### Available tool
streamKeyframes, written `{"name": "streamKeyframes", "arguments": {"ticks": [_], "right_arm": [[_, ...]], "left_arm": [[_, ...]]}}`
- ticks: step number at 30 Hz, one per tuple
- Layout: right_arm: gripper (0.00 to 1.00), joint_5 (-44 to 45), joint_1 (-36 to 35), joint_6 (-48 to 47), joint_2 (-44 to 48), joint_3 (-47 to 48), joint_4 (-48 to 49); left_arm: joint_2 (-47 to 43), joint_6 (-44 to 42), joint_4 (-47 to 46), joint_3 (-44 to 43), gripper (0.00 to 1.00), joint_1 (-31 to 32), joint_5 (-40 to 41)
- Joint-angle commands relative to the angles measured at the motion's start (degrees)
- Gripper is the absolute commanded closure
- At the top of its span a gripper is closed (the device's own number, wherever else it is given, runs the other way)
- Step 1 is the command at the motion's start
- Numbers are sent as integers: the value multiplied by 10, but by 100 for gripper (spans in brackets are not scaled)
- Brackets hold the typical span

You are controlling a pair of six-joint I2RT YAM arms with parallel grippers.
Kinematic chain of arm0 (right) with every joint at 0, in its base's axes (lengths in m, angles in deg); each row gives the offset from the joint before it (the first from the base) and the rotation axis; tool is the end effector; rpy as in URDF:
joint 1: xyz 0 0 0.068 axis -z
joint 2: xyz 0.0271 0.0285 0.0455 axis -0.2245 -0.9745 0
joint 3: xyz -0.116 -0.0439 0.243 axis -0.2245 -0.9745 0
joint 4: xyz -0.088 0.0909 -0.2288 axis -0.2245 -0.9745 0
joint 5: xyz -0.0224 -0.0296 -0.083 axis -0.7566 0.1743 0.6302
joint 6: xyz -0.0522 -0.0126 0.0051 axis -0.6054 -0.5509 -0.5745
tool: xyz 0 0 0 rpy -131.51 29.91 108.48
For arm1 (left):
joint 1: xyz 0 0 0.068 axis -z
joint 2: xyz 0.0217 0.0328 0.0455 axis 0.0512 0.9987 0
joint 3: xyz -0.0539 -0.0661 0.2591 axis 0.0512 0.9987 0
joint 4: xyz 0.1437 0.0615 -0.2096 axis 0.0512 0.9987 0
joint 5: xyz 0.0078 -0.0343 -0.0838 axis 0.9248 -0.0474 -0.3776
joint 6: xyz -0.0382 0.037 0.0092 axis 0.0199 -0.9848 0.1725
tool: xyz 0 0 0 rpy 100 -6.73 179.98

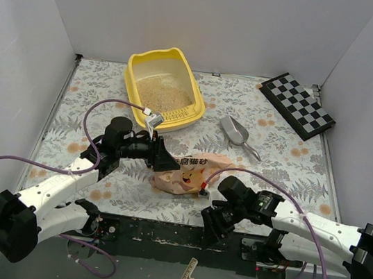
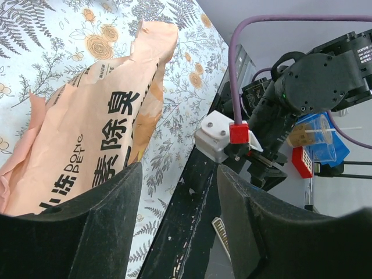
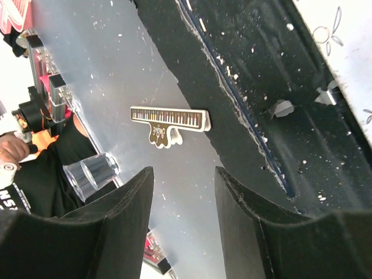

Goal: Fill the litter box with clean litter

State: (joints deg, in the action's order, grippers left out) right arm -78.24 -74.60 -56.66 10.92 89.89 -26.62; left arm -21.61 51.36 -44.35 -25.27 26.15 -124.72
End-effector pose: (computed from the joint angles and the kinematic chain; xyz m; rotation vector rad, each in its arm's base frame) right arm 0.0655 0.1652 0.1871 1.0195 -2.6466 -1.2779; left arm 0.1791 -0.1286 0.2595 -0.1181 2.3181 -1.7657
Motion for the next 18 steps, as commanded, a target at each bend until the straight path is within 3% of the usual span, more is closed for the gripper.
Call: {"name": "streamKeyframes", "arguments": {"ticks": [1, 12, 18], "right_arm": [[46, 5, -39, 36, 8, -7, -15], [46, 28, -154, 141, -29, -35, 77], [46, 53, -218, 217, -61, -64, 181]], "left_arm": [[-19, -18, 0, 6, 46, -3, 0], [-31, -19, 5, 8, 44, -3, 4], [-36, -18, 5, 8, 42, -3, 6]]}}
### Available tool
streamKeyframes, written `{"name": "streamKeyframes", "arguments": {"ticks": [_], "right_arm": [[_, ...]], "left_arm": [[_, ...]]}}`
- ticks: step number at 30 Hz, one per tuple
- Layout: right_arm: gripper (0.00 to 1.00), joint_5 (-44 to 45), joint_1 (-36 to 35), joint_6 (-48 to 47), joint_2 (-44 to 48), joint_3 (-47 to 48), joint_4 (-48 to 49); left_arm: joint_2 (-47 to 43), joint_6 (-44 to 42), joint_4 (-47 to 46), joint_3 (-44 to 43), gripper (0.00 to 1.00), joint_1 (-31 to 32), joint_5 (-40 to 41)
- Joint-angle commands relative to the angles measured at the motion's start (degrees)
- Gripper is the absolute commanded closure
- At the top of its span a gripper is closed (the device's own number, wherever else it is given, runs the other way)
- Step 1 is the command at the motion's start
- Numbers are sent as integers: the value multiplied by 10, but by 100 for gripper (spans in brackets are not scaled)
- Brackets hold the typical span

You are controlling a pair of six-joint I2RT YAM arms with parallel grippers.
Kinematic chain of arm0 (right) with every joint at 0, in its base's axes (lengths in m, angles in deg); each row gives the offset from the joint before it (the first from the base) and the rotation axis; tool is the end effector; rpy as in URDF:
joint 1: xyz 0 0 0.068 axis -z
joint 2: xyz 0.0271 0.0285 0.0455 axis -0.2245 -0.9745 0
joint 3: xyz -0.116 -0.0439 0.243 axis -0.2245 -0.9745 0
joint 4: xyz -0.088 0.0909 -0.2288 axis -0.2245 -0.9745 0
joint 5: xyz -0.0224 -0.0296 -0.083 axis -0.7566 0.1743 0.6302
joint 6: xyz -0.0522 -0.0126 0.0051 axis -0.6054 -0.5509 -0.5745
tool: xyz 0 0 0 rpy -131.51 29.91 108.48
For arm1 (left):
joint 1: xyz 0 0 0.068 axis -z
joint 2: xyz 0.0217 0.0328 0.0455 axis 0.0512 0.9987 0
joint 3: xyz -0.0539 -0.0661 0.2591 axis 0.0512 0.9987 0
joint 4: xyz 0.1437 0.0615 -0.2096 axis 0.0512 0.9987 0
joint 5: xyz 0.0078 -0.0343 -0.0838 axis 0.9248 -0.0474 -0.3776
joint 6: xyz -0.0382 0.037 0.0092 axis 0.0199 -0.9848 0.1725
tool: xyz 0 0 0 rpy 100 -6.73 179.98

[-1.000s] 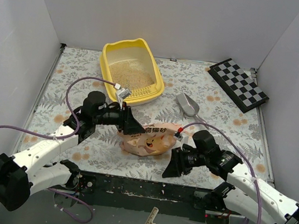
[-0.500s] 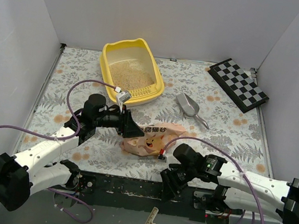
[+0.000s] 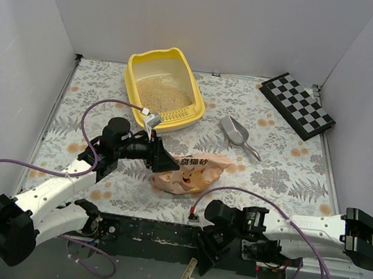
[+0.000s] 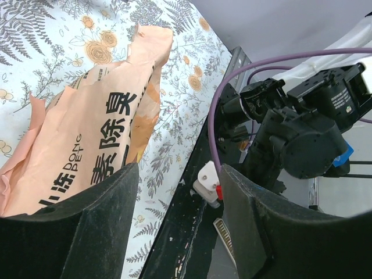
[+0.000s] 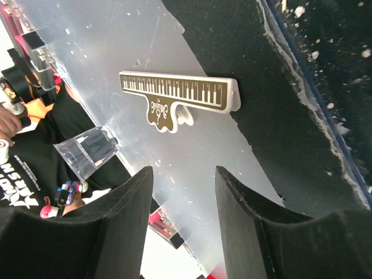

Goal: Fill the litter box with clean litter

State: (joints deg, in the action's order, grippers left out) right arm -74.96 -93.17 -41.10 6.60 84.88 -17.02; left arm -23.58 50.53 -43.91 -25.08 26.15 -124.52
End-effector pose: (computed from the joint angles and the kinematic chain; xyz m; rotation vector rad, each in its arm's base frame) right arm 0.0120 0.1819 0.1580 1.0134 -2.5016 -1.1189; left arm 0.1743 -0.1259 0.2644 -0.0876 2.2881 -1.7620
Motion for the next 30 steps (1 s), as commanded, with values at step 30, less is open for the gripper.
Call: {"name": "streamKeyframes", "arguments": {"ticks": [30], "right_arm": [[59, 31, -121, 128, -152, 6, 227]], "left_arm": [[-20, -10, 5, 7, 39, -3, -4]]}}
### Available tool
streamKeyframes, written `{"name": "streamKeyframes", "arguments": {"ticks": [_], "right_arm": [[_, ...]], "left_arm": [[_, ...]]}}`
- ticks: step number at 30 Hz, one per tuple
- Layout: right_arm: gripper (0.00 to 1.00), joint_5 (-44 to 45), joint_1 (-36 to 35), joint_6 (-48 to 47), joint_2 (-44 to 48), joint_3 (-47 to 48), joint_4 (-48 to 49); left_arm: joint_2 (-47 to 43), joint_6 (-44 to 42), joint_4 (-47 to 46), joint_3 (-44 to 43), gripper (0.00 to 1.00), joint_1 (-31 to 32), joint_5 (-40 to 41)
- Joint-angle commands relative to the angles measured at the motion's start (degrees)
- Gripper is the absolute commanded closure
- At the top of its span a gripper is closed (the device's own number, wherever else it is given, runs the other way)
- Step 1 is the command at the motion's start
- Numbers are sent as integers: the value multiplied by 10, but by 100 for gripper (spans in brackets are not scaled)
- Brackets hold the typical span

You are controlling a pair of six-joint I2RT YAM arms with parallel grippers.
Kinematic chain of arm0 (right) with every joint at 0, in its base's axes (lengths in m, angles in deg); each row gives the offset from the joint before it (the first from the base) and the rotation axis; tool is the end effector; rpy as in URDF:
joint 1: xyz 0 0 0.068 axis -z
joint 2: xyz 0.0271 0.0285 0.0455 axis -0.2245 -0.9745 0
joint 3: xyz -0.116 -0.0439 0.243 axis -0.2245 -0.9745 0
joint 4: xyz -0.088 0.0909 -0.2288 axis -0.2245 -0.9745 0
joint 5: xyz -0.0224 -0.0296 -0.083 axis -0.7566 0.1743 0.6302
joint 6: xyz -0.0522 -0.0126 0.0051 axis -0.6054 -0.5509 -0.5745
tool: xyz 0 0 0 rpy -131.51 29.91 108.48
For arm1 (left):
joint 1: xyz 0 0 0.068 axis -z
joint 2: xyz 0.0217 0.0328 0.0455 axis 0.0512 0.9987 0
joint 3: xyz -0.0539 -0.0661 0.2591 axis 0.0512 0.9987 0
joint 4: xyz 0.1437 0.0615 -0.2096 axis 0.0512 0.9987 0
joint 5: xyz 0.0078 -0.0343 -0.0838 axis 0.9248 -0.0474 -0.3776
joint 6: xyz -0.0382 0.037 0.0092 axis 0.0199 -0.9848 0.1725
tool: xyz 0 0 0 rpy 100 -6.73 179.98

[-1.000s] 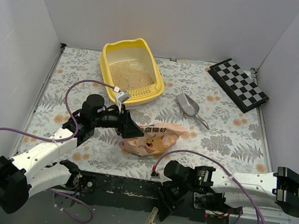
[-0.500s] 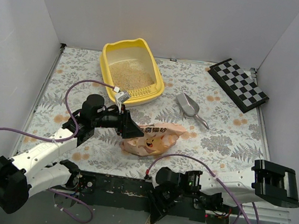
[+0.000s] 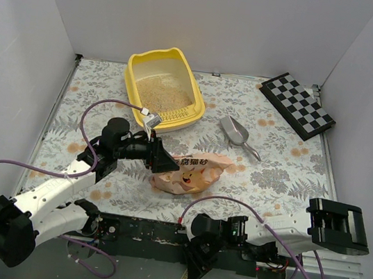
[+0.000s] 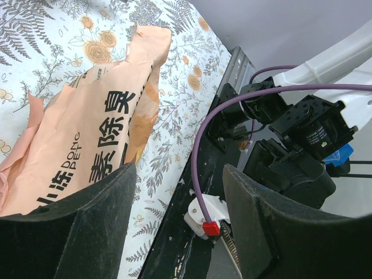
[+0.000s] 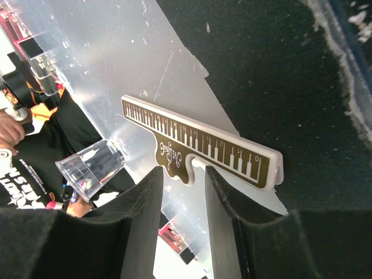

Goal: Fill the litter box with clean litter

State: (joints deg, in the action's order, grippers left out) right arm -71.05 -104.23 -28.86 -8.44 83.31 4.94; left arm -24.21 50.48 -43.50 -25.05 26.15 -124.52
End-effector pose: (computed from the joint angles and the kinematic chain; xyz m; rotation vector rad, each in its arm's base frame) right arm -0.0218 0.2150 0.1271 0.9691 -2.4529 -1.1149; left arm 0.1726 -0.1249 0.2657 -0.0843 2.2844 -1.7624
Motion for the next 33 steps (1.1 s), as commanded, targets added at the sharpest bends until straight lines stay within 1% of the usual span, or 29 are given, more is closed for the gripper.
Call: {"name": "streamKeyframes", "arguments": {"ticks": [1, 6, 9, 12, 13, 15, 19, 21, 27, 29, 33], "right_arm": [[60, -8, -12, 6, -1, 22, 7], [65, -8, -19, 13, -9, 20, 17], [81, -8, -23, 16, -20, 18, 31], [84, -7, -26, 19, -30, 18, 43], [87, -3, -25, 21, -32, 18, 45], [99, 4, -26, 23, -33, 16, 50], [99, 28, -29, 21, -22, 18, 32], [99, 39, -28, 16, -2, 24, 17], [99, 93, -28, -20, 67, 66, -84], [99, 124, -28, -29, 90, 82, -123], [99, 178, -27, -41, 134, 104, -179]], "left_arm": [[-14, -9, 0, 8, 39, -3, -4], [-13, -10, 1, 8, 39, -3, -5], [-12, -10, 1, 9, 39, -3, -5], [-12, -10, 2, 8, 38, -3, -4], [-12, -11, 1, 8, 38, -3, -4], [-11, -10, 1, 9, 38, -3, -5], [-11, -12, 1, 9, 38, -3, -6], [-12, -12, 1, 10, 38, -3, -8], [-14, 1, -26, 8, 38, -3, -10], [-10, 5, -31, 1, 37, -3, -7], [-2, 1, -9, -36, 37, -3, 7]]}}
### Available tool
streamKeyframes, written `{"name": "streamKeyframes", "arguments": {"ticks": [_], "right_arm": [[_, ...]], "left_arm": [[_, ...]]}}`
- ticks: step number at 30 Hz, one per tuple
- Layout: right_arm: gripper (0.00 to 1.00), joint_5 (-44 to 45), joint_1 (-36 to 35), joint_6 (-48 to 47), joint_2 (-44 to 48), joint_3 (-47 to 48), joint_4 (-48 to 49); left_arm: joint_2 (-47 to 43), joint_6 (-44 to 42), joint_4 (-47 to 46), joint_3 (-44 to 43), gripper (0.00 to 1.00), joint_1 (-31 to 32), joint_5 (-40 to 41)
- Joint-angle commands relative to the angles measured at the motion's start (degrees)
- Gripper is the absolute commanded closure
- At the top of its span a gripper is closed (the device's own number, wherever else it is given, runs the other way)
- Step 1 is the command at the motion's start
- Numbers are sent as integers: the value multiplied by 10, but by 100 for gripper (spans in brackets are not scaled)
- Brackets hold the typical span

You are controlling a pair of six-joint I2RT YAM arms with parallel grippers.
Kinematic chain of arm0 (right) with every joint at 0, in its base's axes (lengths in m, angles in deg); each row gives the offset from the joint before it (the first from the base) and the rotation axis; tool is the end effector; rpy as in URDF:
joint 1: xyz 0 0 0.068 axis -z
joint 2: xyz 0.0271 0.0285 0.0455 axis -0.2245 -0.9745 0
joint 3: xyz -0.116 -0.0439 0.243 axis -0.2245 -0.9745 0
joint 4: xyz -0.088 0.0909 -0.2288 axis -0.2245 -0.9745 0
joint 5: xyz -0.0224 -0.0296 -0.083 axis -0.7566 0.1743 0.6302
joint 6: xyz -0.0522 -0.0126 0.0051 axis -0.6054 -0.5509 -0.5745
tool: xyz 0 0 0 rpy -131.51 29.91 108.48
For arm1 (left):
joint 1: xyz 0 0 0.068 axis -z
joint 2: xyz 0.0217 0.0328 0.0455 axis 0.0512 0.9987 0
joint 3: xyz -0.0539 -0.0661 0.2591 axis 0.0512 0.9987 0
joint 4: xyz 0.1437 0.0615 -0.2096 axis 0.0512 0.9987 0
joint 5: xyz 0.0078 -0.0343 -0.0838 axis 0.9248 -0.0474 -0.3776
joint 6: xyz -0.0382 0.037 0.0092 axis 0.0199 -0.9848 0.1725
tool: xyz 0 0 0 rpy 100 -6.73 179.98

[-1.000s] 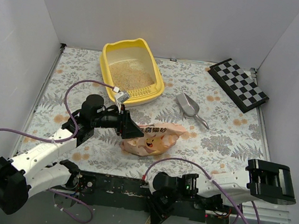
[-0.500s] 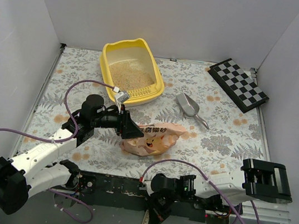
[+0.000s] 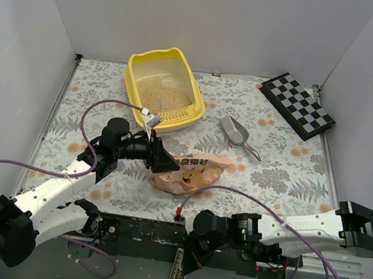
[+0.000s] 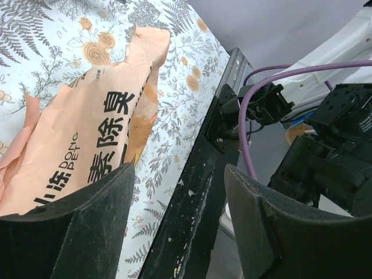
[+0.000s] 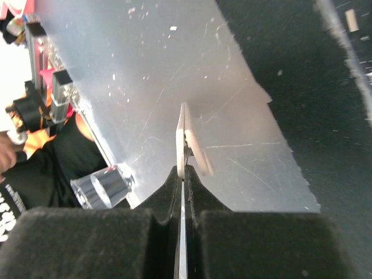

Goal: Fill the litter box with clean litter

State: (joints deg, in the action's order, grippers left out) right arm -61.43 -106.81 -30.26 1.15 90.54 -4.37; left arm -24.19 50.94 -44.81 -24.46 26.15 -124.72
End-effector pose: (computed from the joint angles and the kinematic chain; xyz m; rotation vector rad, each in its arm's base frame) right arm -0.0266 0.2229 0.1833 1.0500 -2.5439 -1.3052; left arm 0.1726 -0.1250 0.2642 -0.0820 2.2757 -1.7724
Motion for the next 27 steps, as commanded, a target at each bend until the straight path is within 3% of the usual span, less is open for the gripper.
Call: {"name": "streamKeyframes", "arguments": {"ticks": [1, 7, 12, 17, 23, 27], "right_arm": [[99, 95, -1, -27, 49, 35, -99], [99, 176, 12, -53, 106, 77, -181], [99, 217, 68, -113, 149, 138, -245], [99, 197, 190, -215, 169, 201, -285], [99, 107, 310, -319, 127, 274, -280], [99, 23, 381, -367, 87, 313, -255]], "left_arm": [[-1, -10, 14, -56, 37, -3, 15], [30, -21, 61, -130, 36, -8, 13], [68, 15, 31, -175, 35, -28, -51], [104, 64, -33, -205, 34, -66, -130], [139, 138, -133, -213, 33, -81, -204], [151, 141, -166, -211, 33, -81, -240]]}}
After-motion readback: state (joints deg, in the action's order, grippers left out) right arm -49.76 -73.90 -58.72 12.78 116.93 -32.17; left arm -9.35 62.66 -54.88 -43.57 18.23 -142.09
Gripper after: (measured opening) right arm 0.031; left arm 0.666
